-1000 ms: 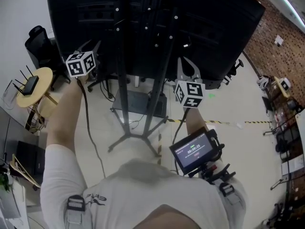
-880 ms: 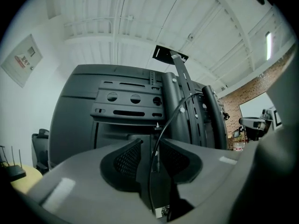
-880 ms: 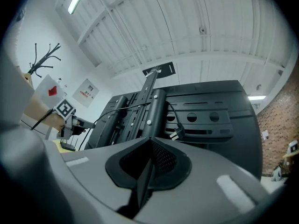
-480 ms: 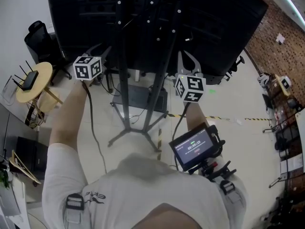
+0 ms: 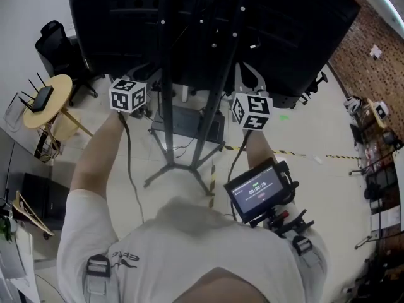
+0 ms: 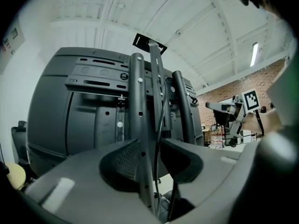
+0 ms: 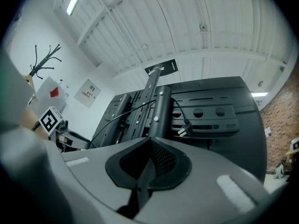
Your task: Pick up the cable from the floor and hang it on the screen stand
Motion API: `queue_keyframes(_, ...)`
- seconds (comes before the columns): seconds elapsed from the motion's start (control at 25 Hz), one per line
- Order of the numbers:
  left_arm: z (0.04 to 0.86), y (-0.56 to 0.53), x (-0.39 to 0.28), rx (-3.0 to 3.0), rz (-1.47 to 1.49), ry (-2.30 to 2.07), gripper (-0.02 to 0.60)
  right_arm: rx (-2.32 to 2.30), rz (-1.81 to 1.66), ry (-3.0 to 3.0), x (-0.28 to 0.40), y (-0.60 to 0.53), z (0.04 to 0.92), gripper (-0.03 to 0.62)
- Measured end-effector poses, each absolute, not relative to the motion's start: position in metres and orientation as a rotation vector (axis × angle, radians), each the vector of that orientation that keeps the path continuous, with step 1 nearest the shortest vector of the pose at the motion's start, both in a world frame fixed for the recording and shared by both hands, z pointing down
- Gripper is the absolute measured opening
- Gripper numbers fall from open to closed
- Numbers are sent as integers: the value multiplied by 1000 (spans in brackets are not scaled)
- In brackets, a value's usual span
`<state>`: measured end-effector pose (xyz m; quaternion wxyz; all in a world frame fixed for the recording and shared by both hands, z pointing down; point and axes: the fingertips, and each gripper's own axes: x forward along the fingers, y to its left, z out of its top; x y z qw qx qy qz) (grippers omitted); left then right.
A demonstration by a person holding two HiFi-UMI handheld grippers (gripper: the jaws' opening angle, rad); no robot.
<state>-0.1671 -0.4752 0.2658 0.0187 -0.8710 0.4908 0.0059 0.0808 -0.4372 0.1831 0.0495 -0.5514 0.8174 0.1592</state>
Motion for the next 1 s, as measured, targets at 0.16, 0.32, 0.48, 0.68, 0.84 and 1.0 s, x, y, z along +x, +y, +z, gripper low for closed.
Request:
queue_keyframes(0.16,278,-468,-159,-2725,2,1512,137,-1676,476,2498,79,-438,185,14)
queue_keyframes(0.32,289,-460,-162,-2720,-1,1544,135,-1663,469,2511,73,-435,189,14)
queue_keyframes(0.48,289,-455,-165,-2664,-4,1577,119,-1649,459,2529,67,-434,193,14)
queue_keyframes(0.68,283,-438,-171,-2554,30,1609,64,-1634,431,2556,55,-430,206,14)
queue_keyframes(0.84,268,-422,-167,-2493,103,1627,21,-1617,394,2584,47,-428,217,14)
queue_keyframes(1.0,262,-400,-173,-2452,157,1643,5,-1589,355,2612,27,-417,231,14)
